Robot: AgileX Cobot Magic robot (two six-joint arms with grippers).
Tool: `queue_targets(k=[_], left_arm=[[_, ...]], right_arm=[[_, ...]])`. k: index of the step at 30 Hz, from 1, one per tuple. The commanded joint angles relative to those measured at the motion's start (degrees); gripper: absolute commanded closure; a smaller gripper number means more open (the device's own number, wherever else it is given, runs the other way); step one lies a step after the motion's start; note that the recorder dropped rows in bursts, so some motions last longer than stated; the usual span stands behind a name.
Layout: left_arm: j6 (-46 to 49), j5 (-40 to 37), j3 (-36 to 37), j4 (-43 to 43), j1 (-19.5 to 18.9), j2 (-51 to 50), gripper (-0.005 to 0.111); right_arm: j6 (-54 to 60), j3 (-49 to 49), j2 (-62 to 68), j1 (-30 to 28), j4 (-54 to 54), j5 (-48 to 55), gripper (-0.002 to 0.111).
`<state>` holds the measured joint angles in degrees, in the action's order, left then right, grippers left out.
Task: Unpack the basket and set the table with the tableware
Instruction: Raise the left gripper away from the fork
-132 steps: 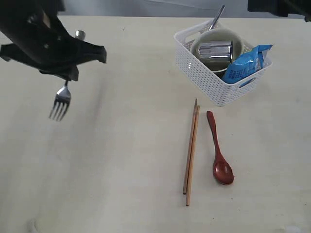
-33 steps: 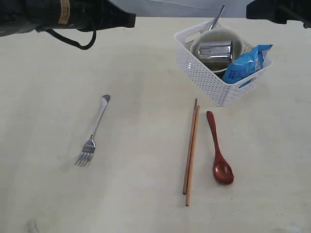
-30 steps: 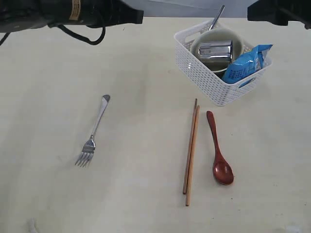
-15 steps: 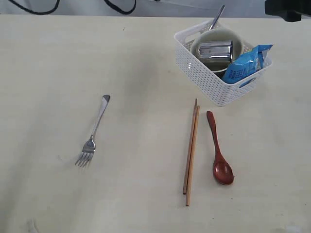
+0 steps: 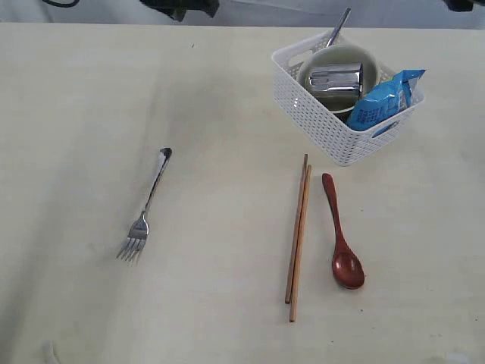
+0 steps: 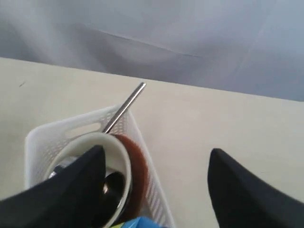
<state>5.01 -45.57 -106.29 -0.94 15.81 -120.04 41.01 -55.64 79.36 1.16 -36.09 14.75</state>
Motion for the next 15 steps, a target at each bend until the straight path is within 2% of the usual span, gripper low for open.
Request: queue_targets(k=[1,6,9,15], left_arm=[[1.32,-3.69,-0.48,1.81,-1.45,0.07,0.107],[1.59,-5.79,-0.48,1.81,-1.29,0.07,0.107],[1.84,-6.75,-0.48,1.81,-1.29,0.07,0.107],[2.37,-7.33,-0.48,1.81,-1.29,0.07,0.107]], right_arm=[[-0.55,-6.45,9.85,-0.43,-0.34,-4.00,0.048],[-0.55,-27.05,26.58,-0.55,-2.85,11.84,0.048],[-0.55,-39.34,36.34,-1.39,-8.10,20.61,0.048],[-5.29,-55.46,49.37,-1.88,-13.36,27.42,0.048]])
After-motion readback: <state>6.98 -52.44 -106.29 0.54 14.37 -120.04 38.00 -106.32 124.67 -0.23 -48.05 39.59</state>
